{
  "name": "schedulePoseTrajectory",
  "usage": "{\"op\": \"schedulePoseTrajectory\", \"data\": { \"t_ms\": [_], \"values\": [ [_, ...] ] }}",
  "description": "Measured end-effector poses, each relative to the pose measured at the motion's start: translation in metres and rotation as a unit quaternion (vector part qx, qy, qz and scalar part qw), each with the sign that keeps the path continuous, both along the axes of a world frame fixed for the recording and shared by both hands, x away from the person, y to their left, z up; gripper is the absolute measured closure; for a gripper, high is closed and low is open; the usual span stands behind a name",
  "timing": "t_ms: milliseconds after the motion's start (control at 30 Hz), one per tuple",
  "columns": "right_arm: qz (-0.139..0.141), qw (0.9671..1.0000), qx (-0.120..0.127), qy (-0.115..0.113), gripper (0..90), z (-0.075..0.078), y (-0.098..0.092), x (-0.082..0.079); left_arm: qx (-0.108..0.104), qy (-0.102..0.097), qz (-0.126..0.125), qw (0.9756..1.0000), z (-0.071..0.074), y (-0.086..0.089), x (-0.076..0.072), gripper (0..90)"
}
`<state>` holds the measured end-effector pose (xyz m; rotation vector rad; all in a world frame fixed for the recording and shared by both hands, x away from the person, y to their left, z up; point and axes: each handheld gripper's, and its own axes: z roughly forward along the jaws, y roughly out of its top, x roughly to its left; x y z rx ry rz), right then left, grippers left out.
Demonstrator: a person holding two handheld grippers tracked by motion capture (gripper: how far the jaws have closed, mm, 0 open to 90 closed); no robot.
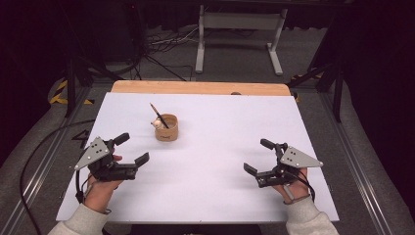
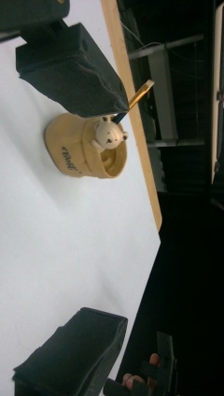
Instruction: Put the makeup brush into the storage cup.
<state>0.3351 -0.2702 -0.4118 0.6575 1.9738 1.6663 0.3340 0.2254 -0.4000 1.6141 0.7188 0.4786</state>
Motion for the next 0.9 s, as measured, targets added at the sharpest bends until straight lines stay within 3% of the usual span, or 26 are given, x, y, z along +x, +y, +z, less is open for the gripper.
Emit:
{"op": "schedulePoseTrajectory", "data": {
  "t_ms": [500,800,900],
  "values": [
    [0.007,0.9999,-0.010,0.002,0.0,-0.007,-0.007,-0.004,0.011,0.010,-0.001,0.9999,-0.027,0.000,-0.006,2.3],
    [0.005,0.9999,-0.012,0.008,0.0,-0.013,-0.010,-0.005,-0.010,0.025,0.003,0.9996,-0.046,0.000,-0.009,2.2],
    [0.003,0.9999,-0.012,0.012,0.0,-0.016,-0.012,-0.005,-0.001,0.030,0.001,0.9995,-0.047,0.000,-0.009,2.0]
  ]
}}
